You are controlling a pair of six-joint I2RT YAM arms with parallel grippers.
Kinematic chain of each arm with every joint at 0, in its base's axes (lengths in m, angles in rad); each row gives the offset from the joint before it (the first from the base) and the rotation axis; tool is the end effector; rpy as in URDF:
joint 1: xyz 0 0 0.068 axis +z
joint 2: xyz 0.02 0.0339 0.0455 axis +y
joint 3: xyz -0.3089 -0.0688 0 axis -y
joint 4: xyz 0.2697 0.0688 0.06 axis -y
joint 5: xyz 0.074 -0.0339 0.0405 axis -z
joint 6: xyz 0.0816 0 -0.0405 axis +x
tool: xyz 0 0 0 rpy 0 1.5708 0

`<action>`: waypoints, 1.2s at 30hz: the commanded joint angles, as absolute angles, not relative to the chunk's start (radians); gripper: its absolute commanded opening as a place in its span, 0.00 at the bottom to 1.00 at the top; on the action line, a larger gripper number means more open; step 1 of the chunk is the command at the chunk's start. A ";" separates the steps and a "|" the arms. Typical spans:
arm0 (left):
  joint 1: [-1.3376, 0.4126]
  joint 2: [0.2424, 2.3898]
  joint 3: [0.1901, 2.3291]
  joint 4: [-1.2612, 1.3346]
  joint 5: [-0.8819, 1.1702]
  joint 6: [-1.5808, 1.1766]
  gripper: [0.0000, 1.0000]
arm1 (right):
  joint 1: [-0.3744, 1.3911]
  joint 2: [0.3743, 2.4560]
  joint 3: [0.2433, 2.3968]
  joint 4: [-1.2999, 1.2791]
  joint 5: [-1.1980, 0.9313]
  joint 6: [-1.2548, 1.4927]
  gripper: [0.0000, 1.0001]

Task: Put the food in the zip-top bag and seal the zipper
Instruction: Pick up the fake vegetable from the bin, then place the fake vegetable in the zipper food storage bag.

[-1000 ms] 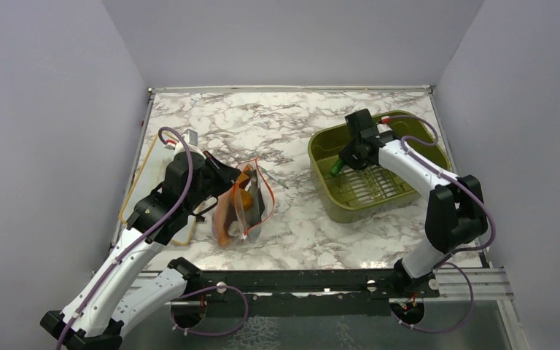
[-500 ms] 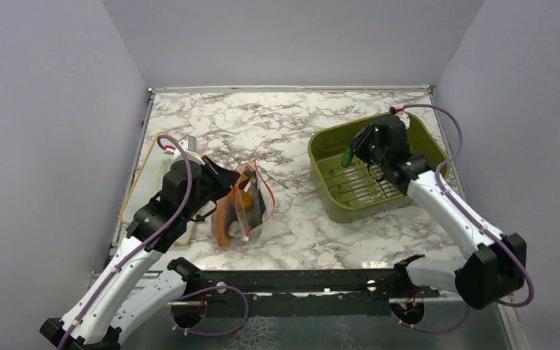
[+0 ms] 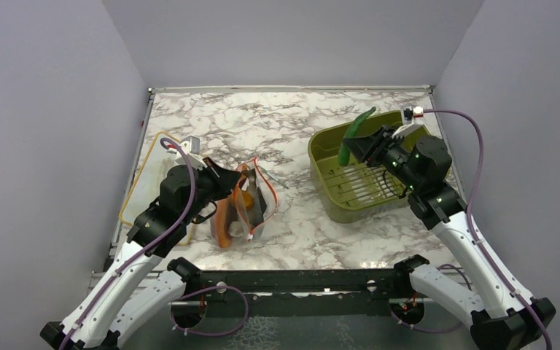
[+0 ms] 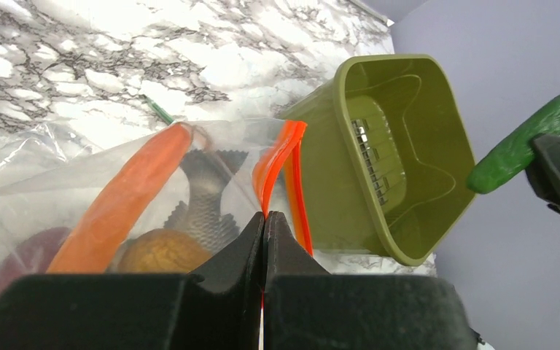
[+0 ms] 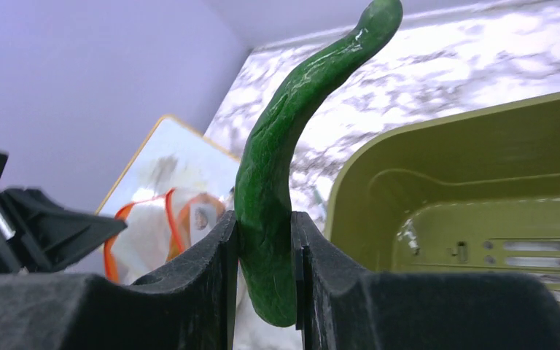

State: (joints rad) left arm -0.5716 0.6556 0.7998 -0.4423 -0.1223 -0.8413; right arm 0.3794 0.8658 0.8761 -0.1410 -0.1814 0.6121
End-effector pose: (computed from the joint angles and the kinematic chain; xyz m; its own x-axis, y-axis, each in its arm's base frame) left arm 0.1581 -0.0899 0.3544 -0.4918 -0.5635 -0.6638 0.1083 0.7169 -0.6887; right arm 0.2192 0.1032 0.3914 -0.4039 0.4474 -0.7980 -0.3646 0.7213 0.5889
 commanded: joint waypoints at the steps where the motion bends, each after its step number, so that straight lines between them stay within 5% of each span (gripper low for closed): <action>1: -0.574 0.630 0.788 -0.362 -0.096 -0.828 0.00 | 0.392 0.905 0.894 -0.095 -0.436 0.616 0.19; 23: -0.574 0.645 0.791 -0.328 -0.064 -0.863 0.00 | 0.882 1.131 0.932 0.100 -0.384 0.743 0.21; 36: -0.574 0.631 0.775 -0.265 -0.039 -0.933 0.00 | 0.950 1.280 0.974 0.091 -0.282 0.891 0.21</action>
State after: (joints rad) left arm -0.5716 0.6487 0.7780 -0.3584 -0.0689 -0.8997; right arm 0.9321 1.2396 0.9165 0.0765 -0.3336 0.8486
